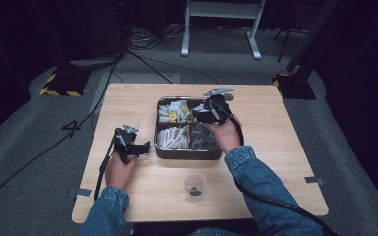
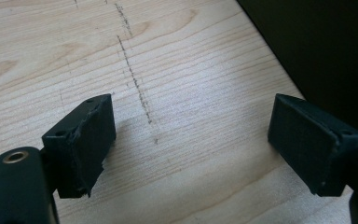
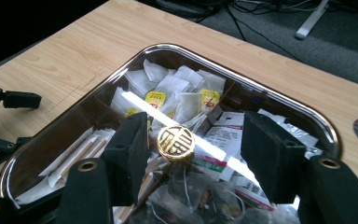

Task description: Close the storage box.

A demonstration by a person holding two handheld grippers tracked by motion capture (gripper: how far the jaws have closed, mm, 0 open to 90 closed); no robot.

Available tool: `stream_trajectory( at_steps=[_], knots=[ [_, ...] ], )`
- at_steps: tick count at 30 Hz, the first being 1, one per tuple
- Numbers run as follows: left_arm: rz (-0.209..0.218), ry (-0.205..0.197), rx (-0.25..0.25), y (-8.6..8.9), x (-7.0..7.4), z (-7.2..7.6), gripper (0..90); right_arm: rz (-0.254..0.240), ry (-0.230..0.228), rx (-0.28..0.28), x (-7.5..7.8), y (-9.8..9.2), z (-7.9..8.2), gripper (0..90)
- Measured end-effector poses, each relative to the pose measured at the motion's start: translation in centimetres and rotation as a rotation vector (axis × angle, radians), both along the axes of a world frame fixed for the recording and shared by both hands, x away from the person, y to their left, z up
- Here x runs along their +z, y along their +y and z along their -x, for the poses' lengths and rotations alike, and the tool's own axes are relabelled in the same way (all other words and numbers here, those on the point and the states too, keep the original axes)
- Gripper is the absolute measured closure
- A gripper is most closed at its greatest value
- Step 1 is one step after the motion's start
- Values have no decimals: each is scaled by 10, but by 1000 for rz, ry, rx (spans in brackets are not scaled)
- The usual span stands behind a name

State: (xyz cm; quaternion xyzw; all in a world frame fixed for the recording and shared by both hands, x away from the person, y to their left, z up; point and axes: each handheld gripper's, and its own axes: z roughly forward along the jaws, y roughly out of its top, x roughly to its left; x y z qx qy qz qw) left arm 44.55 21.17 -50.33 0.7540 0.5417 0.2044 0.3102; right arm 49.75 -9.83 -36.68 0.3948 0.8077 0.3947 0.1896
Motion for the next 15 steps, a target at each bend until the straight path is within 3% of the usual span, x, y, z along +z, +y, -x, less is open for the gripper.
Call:
stream_trajectory(
  at_steps=[15],
  knots=[
    [2,-1,6,0,0,2,155,8,-36,18,18,-43,16,379]
  ],
)
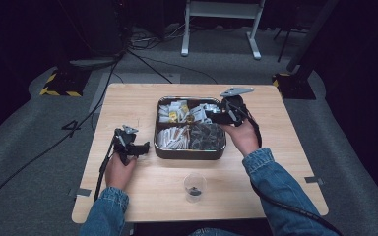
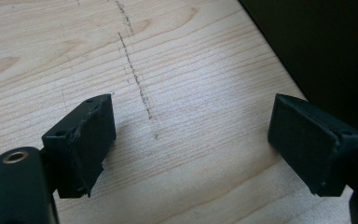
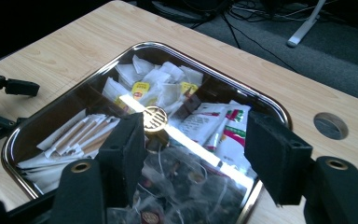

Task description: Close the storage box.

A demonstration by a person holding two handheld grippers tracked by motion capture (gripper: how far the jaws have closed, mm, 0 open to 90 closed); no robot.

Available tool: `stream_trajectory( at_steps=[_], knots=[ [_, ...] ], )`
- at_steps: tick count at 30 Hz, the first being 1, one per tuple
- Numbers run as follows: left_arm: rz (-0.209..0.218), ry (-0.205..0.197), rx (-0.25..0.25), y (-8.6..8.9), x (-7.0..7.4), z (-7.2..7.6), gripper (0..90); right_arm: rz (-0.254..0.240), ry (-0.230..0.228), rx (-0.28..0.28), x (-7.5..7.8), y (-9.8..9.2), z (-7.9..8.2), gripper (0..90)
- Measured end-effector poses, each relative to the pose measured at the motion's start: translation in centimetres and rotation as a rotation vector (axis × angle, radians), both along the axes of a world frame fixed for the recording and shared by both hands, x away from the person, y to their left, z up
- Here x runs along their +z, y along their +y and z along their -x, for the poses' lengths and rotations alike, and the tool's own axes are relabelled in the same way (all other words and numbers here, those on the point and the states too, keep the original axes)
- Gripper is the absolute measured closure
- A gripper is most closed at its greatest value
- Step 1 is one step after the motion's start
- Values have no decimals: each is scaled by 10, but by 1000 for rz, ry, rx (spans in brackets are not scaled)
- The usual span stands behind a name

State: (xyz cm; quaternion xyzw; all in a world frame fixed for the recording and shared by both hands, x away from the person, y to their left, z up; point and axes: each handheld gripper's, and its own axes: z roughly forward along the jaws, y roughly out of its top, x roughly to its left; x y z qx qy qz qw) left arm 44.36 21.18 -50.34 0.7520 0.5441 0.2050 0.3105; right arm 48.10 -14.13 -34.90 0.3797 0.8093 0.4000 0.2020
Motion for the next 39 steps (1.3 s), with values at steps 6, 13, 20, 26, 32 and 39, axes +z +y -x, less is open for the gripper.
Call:
stream_trajectory(
  at_steps=[6,13,20,26,32,39],
  knots=[
    [-1,1,-6,0,0,-2,155,-19,9,-12,-2,-29,6,363],
    [-1,0,-10,0,0,-4,155,-39,23,-32,-3,-71,11,342],
    [0,0,-10,0,0,-4,159,-97,3,-35,-7,-111,26,343],
    [-1,1,-4,0,0,-4,159,-143,17,-1,-17,-140,43,339],
    [-5,2,6,1,0,-5,159,-77,46,30,-37,-153,44,340],
    [-5,3,11,1,0,-4,158,-10,48,-30,-60,-167,38,326]
  ],
)
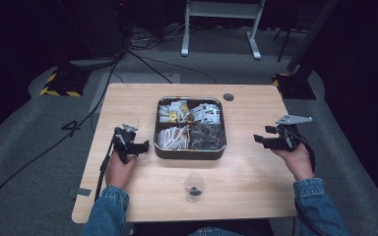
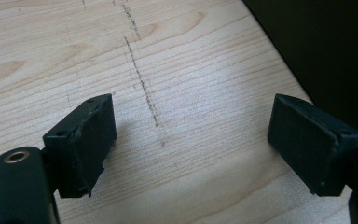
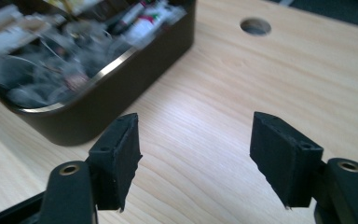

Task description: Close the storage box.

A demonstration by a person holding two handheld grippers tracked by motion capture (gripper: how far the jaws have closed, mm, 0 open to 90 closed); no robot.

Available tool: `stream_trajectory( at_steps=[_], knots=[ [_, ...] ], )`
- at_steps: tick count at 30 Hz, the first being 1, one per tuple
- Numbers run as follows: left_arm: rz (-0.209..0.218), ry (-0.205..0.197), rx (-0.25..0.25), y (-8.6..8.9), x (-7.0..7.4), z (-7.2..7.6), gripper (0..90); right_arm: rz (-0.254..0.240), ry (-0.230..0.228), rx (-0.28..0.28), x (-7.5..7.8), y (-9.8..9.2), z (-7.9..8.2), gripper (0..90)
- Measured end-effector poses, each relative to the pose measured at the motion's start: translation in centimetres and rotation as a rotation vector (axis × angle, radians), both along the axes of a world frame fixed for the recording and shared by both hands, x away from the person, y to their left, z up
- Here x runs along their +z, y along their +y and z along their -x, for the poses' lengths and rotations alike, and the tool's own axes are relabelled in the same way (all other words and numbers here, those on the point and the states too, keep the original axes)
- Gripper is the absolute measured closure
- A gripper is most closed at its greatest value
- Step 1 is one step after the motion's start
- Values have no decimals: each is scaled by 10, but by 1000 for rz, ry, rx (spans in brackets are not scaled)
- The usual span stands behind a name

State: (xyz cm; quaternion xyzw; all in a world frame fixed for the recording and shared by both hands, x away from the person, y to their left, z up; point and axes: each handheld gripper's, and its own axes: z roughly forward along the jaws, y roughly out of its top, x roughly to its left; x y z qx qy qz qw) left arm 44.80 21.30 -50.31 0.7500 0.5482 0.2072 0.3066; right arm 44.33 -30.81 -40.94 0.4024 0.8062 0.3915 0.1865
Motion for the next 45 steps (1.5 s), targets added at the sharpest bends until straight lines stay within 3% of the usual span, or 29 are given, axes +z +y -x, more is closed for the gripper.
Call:
stream_trajectory(
  at_steps=[2,12,18,22,27,32,37,45],
  knots=[
    [0,0,-1,0,0,0,158,5,19,-15,-10,-6,-3,318],
    [0,0,0,0,0,0,158,25,19,-30,-51,-26,-10,307],
    [0,0,-1,0,0,0,158,-10,25,-42,-70,-33,-13,298],
    [-2,0,-4,0,0,0,158,23,15,-30,-80,-33,-15,280],
    [-2,0,-4,0,0,0,158,39,22,-38,-86,-31,-16,268],
    [-1,0,-2,0,0,0,158,86,16,-40,-91,-26,-16,224],
    [-2,0,-4,0,0,0,158,56,45,-51,-94,-26,-19,149],
    [-2,0,-4,0,0,0,158,65,56,-53,-94,-25,-21,92]
  ],
)
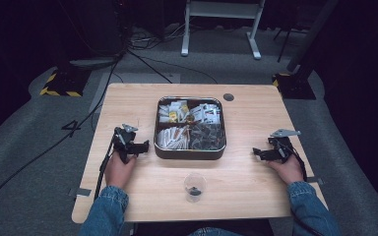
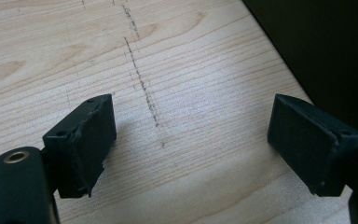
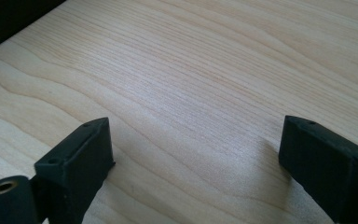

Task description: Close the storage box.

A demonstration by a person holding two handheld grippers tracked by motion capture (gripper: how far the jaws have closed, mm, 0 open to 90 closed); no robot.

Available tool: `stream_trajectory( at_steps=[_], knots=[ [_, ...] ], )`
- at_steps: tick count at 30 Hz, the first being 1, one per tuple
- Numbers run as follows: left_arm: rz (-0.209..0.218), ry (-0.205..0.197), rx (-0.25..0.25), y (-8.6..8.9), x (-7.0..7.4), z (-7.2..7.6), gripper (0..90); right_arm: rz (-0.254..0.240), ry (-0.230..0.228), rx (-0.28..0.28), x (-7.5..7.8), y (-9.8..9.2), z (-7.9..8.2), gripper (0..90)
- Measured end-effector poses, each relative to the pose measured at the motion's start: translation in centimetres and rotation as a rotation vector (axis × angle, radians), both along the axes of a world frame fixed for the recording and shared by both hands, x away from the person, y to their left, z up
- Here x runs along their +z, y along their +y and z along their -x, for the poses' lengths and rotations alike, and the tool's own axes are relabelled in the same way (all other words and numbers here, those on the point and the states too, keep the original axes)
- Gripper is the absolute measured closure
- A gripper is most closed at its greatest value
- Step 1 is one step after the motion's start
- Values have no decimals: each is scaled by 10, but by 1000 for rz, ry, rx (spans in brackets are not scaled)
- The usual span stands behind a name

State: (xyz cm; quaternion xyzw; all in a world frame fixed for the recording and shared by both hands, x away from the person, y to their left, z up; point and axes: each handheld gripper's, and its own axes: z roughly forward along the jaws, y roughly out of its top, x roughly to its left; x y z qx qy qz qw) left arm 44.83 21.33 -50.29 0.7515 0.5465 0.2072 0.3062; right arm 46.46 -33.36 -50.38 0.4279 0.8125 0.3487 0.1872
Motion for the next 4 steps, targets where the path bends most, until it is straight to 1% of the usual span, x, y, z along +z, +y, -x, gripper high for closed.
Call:
stream_trajectory(
  at_steps=[4],
  knots=[
    [0,0,0,0,0,0,158,-1,-1,-1,0,0,0,92]
  ],
)
